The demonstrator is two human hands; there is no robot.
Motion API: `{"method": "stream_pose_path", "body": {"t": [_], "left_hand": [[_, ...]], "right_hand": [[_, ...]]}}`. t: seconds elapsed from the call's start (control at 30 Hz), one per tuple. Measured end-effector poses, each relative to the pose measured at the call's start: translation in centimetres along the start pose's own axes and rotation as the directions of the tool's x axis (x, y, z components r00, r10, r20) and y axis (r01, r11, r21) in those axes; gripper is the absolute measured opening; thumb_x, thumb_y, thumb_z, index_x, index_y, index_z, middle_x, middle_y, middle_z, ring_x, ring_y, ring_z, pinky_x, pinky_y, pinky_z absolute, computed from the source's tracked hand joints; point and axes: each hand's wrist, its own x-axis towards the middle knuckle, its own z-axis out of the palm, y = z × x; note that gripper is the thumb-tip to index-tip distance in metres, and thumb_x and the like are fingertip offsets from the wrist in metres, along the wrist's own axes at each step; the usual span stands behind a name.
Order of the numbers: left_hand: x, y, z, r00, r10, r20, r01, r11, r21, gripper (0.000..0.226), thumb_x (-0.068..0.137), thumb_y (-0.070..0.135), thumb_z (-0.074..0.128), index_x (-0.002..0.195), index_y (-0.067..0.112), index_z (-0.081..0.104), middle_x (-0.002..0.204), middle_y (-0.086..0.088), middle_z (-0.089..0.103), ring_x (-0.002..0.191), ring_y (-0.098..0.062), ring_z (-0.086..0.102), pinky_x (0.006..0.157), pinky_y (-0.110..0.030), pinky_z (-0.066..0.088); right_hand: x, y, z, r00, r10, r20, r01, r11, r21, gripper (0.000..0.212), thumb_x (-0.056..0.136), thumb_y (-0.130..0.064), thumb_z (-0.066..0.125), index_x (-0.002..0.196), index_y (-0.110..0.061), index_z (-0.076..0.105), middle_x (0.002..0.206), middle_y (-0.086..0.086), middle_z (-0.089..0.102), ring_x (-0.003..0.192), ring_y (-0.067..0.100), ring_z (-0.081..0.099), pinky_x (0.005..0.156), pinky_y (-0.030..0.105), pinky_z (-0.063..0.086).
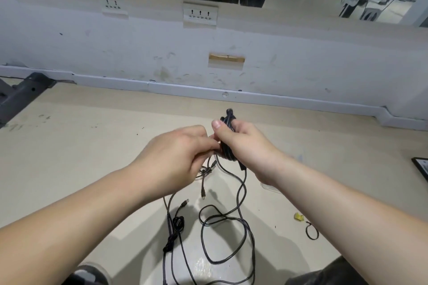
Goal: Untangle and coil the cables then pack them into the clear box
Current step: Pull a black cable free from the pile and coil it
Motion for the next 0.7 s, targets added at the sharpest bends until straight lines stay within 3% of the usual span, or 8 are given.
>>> {"method": "stream_pose_path", "body": {"t": [0.07,0.2,0.27,0.37,0.43,0.5,0.6,0.7], "left_hand": [[-0.1,-0.3,-0.7,0.993,0.068,-0.092,-0.063,0.996,0.058,0.017,0.099,0.035,0.065,0.111,0.035,0.076,0.086,0.012,0.058,0.083,-0.016,0.057,0.065,-0.041,0.053],[0.2,-1.3,-1.8,0.964,0.038,-0.263,-0.033,0.999,0.023,0.026,0.086,0.057,0.071,0.099,0.034,0.072,0.088,0.015,0.061,0.084,-0.013,0.061,0.064,-0.039,0.052],[0.3,-1.7,-2.0,0.972,0.053,-0.227,-0.049,0.999,0.021,0.039,0.088,0.060,0.066,0.115,0.031,0.070,0.100,0.015,0.060,0.091,-0.013,0.061,0.070,-0.041,0.053],[0.2,-1.6,-1.7,0.991,0.065,-0.115,-0.064,0.998,0.017,0.063,0.095,0.058,0.054,0.144,0.017,0.055,0.132,0.002,0.059,0.116,-0.020,0.058,0.094,-0.046,0.052],[0.0,-1.4,-1.4,0.999,0.038,-0.012,-0.038,0.999,0.020,0.072,0.098,0.062,0.043,0.155,0.017,0.042,0.154,0.000,0.045,0.141,-0.019,0.042,0.114,-0.043,0.041],[-0.2,-1.3,-1.2,0.997,0.015,0.074,-0.015,1.000,-0.010,0.073,0.100,0.064,0.032,0.161,0.025,0.029,0.166,0.008,0.026,0.153,-0.009,0.020,0.123,-0.035,0.027],[-0.3,-1.0,-1.1,0.991,-0.012,0.135,0.031,0.989,-0.145,0.065,0.103,0.060,0.024,0.162,0.033,0.023,0.159,0.021,0.026,0.150,0.002,0.015,0.121,-0.026,0.022],[0.0,-0.4,-1.0,0.988,-0.064,0.140,0.112,0.921,-0.373,0.055,0.104,0.045,0.032,0.158,0.034,0.037,0.141,0.021,0.053,0.140,0.001,0.038,0.115,-0.024,0.031]], "right_hand": [[-0.3,-0.1,0.2,0.996,0.021,0.088,-0.022,1.000,0.017,0.033,0.104,-0.043,0.055,0.096,-0.012,0.064,0.087,0.005,0.070,0.075,0.020,0.070,0.071,0.026,0.055],[-0.8,-0.5,0.5,0.964,0.073,0.258,-0.095,0.993,0.074,0.046,0.107,-0.042,0.045,0.104,-0.003,0.068,0.093,0.018,0.073,0.071,0.025,0.064,0.070,0.028,0.054],[-1.1,-1.0,0.4,0.938,0.088,0.334,-0.135,0.983,0.122,0.050,0.108,-0.044,0.040,0.103,-0.004,0.068,0.096,0.023,0.073,0.064,0.022,0.063,0.062,0.024,0.053],[-1.4,-1.5,-0.3,0.886,0.103,0.451,-0.184,0.973,0.139,0.049,0.106,-0.042,0.037,0.100,-0.003,0.066,0.097,0.025,0.073,0.064,0.024,0.060,0.067,0.032,0.051],[-1.7,-1.6,-0.8,0.840,0.105,0.533,-0.187,0.977,0.102,0.042,0.096,-0.033,0.045,0.095,0.003,0.065,0.097,0.027,0.072,0.064,0.025,0.057,0.071,0.038,0.045],[-2.0,-1.6,-1.0,0.799,0.102,0.593,-0.188,0.978,0.085,0.034,0.086,-0.023,0.052,0.095,0.007,0.064,0.092,0.025,0.073,0.063,0.023,0.056,0.069,0.036,0.045],[-2.2,-1.4,-1.1,0.777,0.063,0.626,-0.155,0.984,0.094,0.024,0.089,-0.020,0.060,0.093,0.003,0.063,0.079,0.014,0.072,0.058,0.017,0.057,0.059,0.026,0.047],[-2.0,-1.1,-1.2,0.803,0.062,0.593,-0.180,0.973,0.142,0.025,0.092,-0.026,0.063,0.076,-0.008,0.061,0.079,0.019,0.071,0.055,0.018,0.057,0.054,0.023,0.048]]}}
